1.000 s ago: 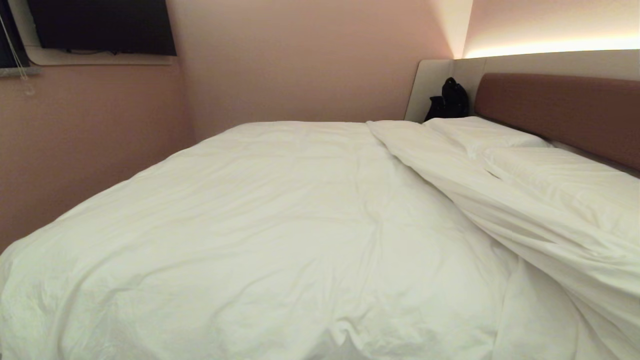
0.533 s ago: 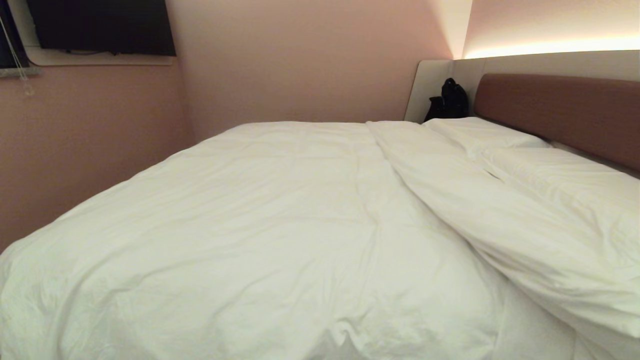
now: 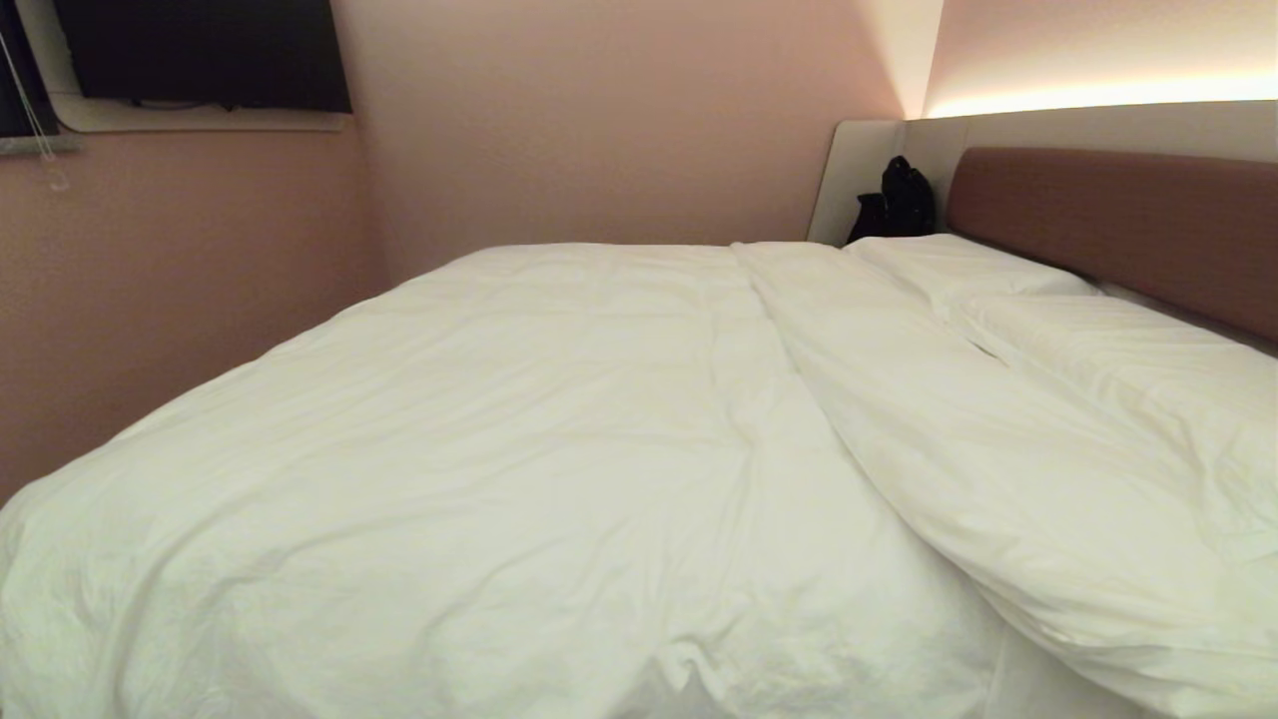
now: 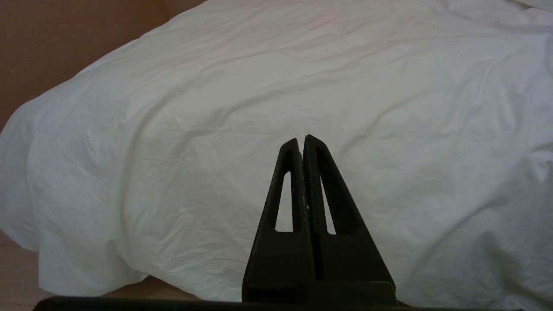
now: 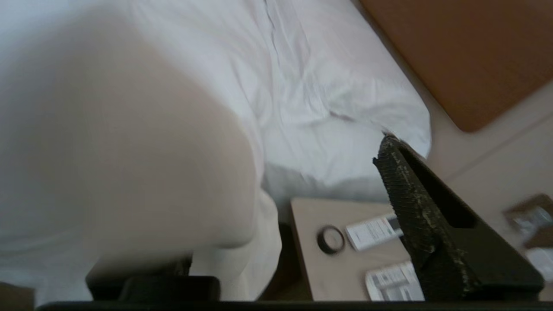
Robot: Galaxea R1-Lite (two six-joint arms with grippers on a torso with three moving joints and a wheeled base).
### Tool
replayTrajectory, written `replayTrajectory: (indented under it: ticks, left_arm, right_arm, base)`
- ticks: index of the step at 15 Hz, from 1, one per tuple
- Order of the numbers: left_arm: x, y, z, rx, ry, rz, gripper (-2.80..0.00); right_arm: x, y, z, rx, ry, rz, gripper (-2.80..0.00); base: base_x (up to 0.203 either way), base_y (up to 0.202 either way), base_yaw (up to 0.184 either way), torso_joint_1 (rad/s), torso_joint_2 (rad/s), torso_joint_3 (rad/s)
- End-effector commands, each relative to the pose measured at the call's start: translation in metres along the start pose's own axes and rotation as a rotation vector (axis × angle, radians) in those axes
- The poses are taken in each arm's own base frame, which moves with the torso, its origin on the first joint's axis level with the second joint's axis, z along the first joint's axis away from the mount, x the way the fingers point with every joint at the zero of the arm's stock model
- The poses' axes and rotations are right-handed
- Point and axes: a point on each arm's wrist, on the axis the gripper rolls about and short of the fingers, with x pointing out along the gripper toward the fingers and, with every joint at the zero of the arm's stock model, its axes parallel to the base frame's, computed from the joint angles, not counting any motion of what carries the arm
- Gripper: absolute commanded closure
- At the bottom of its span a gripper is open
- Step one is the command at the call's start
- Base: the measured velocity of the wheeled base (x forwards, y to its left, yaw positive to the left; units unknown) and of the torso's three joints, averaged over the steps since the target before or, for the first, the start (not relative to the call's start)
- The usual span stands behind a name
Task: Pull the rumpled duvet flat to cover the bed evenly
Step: Flatten the corners of the folded blanket
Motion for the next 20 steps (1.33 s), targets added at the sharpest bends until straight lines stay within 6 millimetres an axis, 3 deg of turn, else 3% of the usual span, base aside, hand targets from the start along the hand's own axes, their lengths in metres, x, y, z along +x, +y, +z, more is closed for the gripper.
replayTrajectory:
  ticks: [1,6,10,14,17,18,20]
  left_arm:
    - [0.0,0.0,0.0,0.0,0.0,0.001,0.0]
    - [0.0,0.0,0.0,0.0,0.0,0.0,0.0]
    - [0.0,0.0,0.0,0.0,0.0,0.0,0.0]
    - [0.0,0.0,0.0,0.0,0.0,0.0,0.0]
    - [0.0,0.0,0.0,0.0,0.0,0.001,0.0]
    - [0.0,0.0,0.0,0.0,0.0,0.0,0.0]
    - [0.0,0.0,0.0,0.0,0.0,0.0,0.0]
  right_arm:
    - [-0.004,-0.012,0.037,0.081,-0.094,0.118,-2.8]
    - [-0.004,-0.032,0.101,0.288,-0.196,0.191,-2.8]
    - [0.015,-0.018,0.11,0.311,-0.134,0.243,-2.8]
    - [0.068,0.024,0.119,0.323,0.084,0.293,-2.8]
    - [0.121,0.064,0.128,0.354,0.273,0.329,-2.8]
    - [0.142,0.077,0.128,0.361,0.342,0.317,0.0]
    - [0.184,0.098,0.122,0.393,0.477,0.286,0.0]
  base:
    - [0.0,0.0,0.0,0.0,0.0,0.0]
    - [0.0,0.0,0.0,0.0,0.0,0.0]
    - [0.0,0.0,0.0,0.0,0.0,0.0]
    - [0.0,0.0,0.0,0.0,0.0,0.0]
    - [0.0,0.0,0.0,0.0,0.0,0.0]
    - [0.0,0.0,0.0,0.0,0.0,0.0]
    - [0.0,0.0,0.0,0.0,0.0,0.0]
